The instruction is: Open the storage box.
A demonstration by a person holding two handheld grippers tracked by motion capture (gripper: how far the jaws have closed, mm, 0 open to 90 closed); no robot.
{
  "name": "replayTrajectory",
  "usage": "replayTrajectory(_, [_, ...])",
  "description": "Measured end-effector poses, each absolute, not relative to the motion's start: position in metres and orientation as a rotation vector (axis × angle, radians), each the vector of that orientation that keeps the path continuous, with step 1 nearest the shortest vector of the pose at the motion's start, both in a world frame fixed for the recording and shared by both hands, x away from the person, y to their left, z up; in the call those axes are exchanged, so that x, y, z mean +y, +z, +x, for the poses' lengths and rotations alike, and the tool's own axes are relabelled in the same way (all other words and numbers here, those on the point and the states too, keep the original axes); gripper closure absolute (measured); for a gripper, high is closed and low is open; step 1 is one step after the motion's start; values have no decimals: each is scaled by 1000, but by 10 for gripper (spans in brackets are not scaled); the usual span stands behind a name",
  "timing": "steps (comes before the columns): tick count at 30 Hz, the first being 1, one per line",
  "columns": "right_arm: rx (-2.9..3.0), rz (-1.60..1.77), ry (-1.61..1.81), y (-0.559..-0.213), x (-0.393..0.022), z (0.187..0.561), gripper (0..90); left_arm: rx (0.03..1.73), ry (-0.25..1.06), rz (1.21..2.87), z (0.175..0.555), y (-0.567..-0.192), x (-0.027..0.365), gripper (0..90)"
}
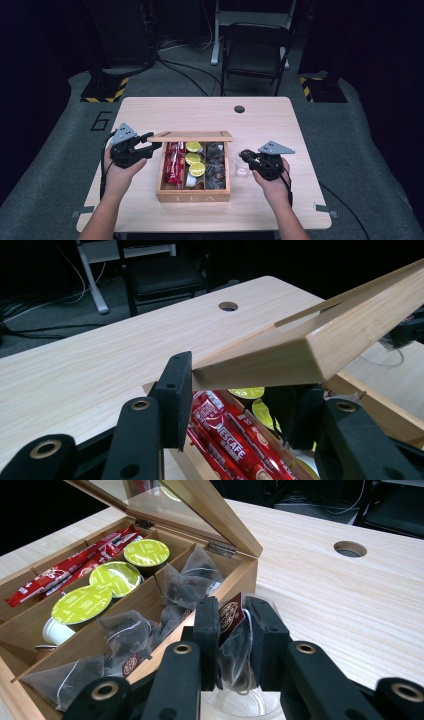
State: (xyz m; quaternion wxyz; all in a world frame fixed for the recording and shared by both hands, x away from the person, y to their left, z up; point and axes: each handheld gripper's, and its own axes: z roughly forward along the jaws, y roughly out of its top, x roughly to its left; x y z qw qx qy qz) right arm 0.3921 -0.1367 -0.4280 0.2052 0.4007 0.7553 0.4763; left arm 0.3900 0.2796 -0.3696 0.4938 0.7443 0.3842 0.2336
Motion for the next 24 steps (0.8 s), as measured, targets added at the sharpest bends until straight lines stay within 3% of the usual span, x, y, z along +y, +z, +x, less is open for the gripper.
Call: replayTrajectory(24, [2139, 1134, 1290, -441, -134, 399, 757, 931, 567, 1810, 390, -370, 280, 546])
